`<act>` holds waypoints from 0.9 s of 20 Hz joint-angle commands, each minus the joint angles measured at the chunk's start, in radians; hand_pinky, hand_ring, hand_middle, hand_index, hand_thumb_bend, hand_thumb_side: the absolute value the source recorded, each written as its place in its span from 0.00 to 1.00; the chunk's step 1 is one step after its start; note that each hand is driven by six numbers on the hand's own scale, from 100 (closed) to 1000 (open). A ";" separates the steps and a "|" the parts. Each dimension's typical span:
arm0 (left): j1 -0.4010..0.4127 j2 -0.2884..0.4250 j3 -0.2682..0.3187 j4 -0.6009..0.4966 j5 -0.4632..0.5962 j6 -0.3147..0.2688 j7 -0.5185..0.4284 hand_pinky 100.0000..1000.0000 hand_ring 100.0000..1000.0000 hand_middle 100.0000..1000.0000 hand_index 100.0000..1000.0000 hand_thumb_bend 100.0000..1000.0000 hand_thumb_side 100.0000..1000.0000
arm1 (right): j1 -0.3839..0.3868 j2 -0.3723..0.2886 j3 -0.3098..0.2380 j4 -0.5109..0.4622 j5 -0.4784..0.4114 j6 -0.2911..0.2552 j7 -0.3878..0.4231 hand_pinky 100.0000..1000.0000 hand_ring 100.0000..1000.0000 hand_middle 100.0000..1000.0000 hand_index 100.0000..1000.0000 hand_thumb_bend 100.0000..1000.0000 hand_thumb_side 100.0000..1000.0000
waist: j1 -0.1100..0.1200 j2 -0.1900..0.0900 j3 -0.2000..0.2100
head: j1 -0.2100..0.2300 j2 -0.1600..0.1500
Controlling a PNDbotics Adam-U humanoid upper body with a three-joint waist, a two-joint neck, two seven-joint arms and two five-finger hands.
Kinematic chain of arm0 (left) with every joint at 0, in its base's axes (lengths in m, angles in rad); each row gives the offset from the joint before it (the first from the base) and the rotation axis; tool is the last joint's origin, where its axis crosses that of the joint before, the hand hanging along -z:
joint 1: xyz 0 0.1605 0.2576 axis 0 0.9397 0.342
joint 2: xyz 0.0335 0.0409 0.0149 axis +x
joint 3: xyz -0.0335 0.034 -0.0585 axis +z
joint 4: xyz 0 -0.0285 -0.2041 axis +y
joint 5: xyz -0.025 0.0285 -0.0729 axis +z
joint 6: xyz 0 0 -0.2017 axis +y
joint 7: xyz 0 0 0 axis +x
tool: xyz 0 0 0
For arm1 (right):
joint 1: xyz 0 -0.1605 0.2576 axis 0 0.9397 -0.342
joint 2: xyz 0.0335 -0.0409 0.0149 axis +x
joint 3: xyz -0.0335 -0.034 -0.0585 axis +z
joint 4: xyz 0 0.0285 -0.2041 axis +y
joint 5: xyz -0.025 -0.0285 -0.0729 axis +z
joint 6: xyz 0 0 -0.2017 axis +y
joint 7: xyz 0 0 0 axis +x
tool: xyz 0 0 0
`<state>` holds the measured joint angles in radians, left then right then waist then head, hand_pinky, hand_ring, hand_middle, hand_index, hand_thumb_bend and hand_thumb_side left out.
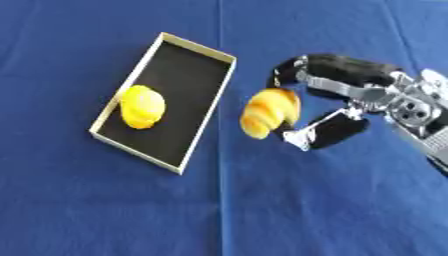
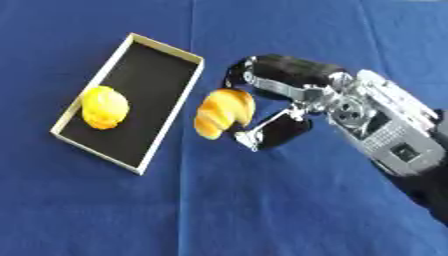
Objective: Pick up objects on the table and place them in the box.
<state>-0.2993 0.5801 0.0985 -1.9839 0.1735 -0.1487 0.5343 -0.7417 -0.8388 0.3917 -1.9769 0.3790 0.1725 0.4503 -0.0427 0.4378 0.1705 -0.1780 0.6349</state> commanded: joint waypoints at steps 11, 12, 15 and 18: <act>-0.035 0.026 -0.006 -0.016 0.011 -0.005 -0.016 0.85 0.82 0.77 0.82 0.55 0.71 | -0.398 0.381 0.057 0.484 0.109 -0.042 0.052 0.88 0.84 0.68 0.71 0.00 0.17 | -0.005 -0.024 0.022 | -0.041 -0.008; -0.036 0.025 -0.006 -0.016 0.012 -0.005 -0.016 0.85 0.82 0.77 0.82 0.55 0.71 | -0.406 0.400 0.057 0.528 0.126 -0.057 0.045 0.88 0.84 0.68 0.71 0.00 0.17 | -0.006 -0.023 0.024 | -0.043 -0.009; -0.042 0.024 -0.007 -0.016 0.014 -0.005 -0.017 0.85 0.82 0.77 0.82 0.56 0.71 | -0.423 0.443 0.056 0.640 0.169 -0.100 0.027 0.88 0.84 0.68 0.72 0.00 0.16 | -0.007 -0.022 0.028 | -0.047 -0.011; -0.044 0.021 -0.008 -0.016 0.015 -0.005 -0.019 0.85 0.82 0.77 0.82 0.56 0.71 | -0.424 0.468 0.054 0.724 0.214 -0.135 0.012 0.88 0.84 0.68 0.72 0.00 0.16 | -0.006 -0.020 0.030 | -0.051 -0.013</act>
<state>-0.3322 0.5802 0.0879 -1.9839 0.1867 -0.1531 0.5186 -1.1427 -0.3730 0.4563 -1.2787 0.5713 0.0538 0.4692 -0.0569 0.4375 0.1983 -0.2236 0.6314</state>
